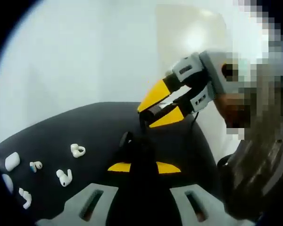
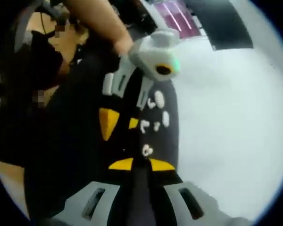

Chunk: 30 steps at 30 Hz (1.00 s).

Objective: Pick up three earphones and place each one into its charging case using tactile feedback, ensure that each earphone is properly inserted and securely positioned inside the case.

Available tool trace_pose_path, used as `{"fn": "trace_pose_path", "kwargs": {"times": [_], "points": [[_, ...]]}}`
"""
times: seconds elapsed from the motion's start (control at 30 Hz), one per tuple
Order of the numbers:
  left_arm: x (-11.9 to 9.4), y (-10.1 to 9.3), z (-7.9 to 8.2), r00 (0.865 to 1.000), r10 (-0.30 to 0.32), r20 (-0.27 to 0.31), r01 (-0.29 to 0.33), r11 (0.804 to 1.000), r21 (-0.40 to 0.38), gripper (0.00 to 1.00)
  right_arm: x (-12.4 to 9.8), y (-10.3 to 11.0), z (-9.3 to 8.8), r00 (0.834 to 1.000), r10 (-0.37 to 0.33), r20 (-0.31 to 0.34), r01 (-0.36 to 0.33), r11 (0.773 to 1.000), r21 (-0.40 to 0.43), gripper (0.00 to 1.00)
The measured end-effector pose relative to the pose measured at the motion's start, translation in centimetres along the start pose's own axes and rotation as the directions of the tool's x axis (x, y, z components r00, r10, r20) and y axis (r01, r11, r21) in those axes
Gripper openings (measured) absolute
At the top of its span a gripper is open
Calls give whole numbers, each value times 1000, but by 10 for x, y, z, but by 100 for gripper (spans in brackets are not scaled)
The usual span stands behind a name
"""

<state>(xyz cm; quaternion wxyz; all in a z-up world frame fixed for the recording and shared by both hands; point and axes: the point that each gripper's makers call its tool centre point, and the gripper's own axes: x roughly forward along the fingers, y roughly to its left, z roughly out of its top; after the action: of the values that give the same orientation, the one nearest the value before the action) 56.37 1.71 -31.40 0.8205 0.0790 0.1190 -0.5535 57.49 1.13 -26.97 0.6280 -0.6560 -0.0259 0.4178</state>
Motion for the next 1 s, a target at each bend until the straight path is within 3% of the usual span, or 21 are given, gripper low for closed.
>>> {"fn": "trace_pose_path", "kwargs": {"times": [0.23,0.77,1.0], "points": [[-1,4,0,1000,3,1,-3,1000,8,14,3,6,-7,995,23,-92,-29,997,-68,13],[-5,21,-3,1000,-1,7,1,1000,26,14,5,7,11,993,40,-114,-49,996,-77,13],[-3,24,-2,1000,0,6,0,1000,25,14,2,0,-6,983,14,-185,-37,992,-121,13]]}}
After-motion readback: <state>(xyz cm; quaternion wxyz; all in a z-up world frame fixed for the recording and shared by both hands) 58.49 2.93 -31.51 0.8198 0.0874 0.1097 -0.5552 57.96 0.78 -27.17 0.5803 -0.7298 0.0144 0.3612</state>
